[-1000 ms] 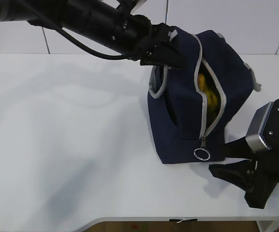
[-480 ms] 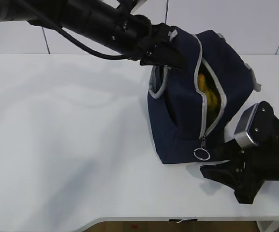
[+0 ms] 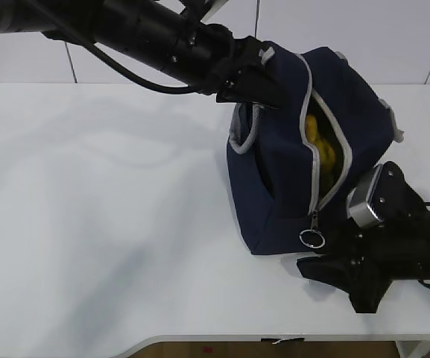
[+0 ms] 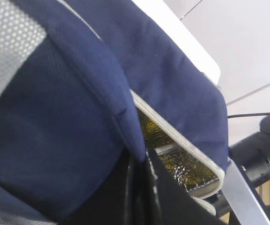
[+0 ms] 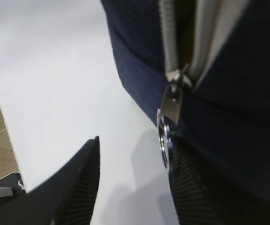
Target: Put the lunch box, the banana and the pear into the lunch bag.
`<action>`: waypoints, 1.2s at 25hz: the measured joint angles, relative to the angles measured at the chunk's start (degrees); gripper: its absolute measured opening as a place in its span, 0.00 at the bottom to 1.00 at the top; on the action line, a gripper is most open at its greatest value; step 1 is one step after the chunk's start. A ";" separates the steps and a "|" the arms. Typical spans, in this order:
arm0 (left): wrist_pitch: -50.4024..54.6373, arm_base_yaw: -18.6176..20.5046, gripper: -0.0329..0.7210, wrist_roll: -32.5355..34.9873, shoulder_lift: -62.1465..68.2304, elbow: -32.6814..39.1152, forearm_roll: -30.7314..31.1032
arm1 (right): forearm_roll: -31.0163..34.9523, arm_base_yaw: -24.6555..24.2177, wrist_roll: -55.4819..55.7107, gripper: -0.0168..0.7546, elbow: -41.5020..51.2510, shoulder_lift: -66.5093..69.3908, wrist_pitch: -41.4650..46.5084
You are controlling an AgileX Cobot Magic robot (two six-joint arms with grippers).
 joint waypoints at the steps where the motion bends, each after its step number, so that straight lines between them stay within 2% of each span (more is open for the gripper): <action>1: 0.10 0.00 0.05 0.00 0.00 0.00 0.00 | 0.00 0.00 0.00 0.52 -0.35 0.53 0.39; 16: 0.68 0.00 0.05 0.00 0.00 0.00 0.00 | 0.00 0.00 0.00 0.49 -2.43 2.44 2.60; 18: 0.68 0.00 0.05 0.00 0.00 0.00 0.00 | 0.00 0.00 0.00 0.45 -2.43 2.44 2.60; 25: 0.68 0.00 0.05 0.00 0.00 0.00 0.00 | 0.00 0.00 0.00 0.21 -2.43 2.44 2.60; 30: 0.68 0.00 0.05 0.00 0.00 0.00 0.00 | 0.00 0.00 0.00 0.14 -2.43 2.44 2.48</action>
